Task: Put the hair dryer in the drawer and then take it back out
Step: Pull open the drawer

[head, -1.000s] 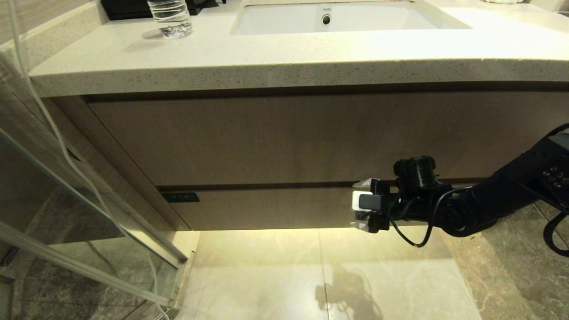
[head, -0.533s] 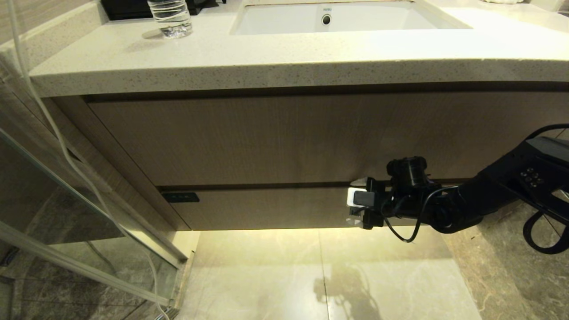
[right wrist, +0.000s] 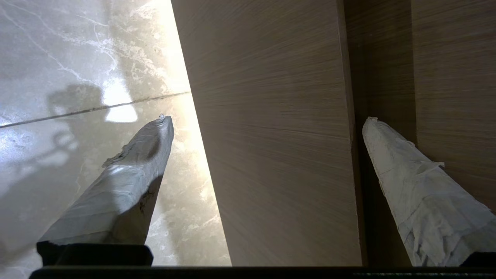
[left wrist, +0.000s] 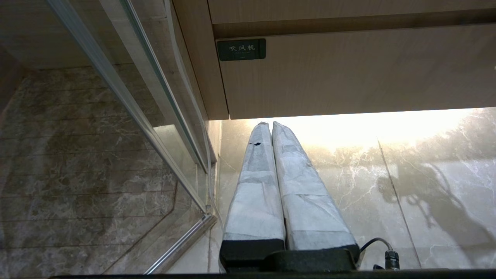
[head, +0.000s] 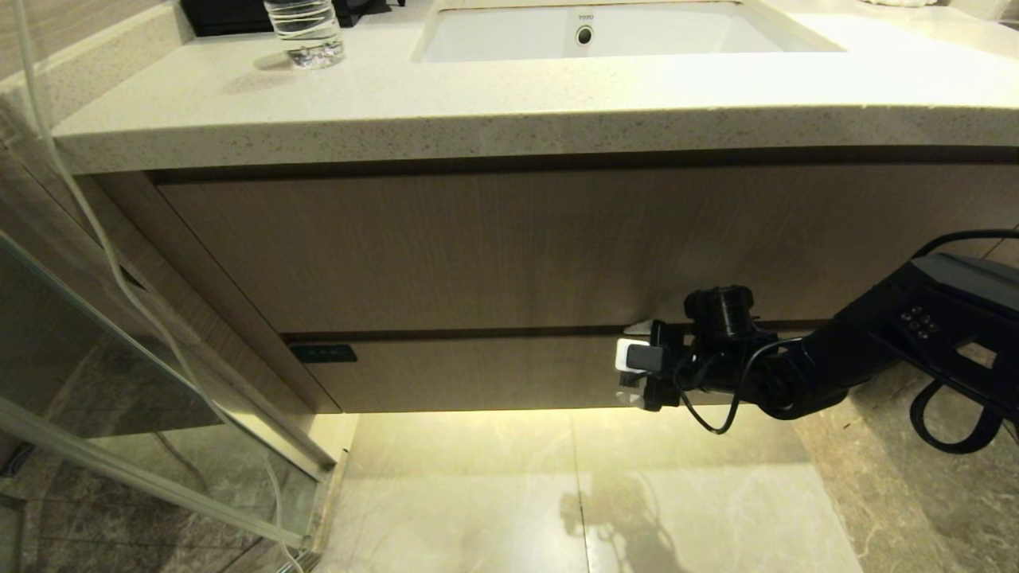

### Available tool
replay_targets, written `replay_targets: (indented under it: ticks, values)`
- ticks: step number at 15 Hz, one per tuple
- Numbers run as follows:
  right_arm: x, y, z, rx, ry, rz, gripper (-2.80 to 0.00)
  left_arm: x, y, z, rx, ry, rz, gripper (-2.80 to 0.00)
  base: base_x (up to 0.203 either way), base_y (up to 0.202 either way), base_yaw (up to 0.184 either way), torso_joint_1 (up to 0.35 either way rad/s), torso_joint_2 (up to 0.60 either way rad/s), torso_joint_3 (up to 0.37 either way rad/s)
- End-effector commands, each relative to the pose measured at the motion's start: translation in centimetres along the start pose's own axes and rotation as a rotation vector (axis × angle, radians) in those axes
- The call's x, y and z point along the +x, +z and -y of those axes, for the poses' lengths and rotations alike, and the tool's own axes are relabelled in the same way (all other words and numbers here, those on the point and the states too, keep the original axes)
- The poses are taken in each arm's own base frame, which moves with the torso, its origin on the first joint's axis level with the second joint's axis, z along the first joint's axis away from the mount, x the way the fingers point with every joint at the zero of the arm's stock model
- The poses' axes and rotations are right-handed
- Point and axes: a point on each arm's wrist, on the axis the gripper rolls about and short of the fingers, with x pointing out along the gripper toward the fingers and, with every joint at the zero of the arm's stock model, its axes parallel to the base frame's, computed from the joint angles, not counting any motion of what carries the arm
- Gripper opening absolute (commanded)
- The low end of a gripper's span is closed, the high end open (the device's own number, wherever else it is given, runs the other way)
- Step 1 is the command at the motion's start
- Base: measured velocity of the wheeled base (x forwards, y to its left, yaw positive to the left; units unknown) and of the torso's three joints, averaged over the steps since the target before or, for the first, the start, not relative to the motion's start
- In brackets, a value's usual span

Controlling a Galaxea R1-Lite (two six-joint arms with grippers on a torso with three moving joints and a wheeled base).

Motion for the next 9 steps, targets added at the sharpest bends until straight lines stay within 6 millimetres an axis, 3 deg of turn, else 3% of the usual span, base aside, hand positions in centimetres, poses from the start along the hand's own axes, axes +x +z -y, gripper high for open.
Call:
replay_targets:
  ticks: [1, 9]
  values:
    - [0.39, -0.07, 0.02, -0.007, -0.003, 0.003, 0.0, 0.0, 0.0, 0.0, 0.0, 0.0, 0.0, -2.8, 0.0, 0.0, 0.0, 0.0, 0.0, 0.0]
    - [1.02, -0.55, -0.61, 0.018, 0.009, -0.002, 0.0, 0.0, 0.0, 0.0, 0.0, 0.0, 0.0, -2.8, 0.0, 0.0, 0.0, 0.0, 0.0, 0.0]
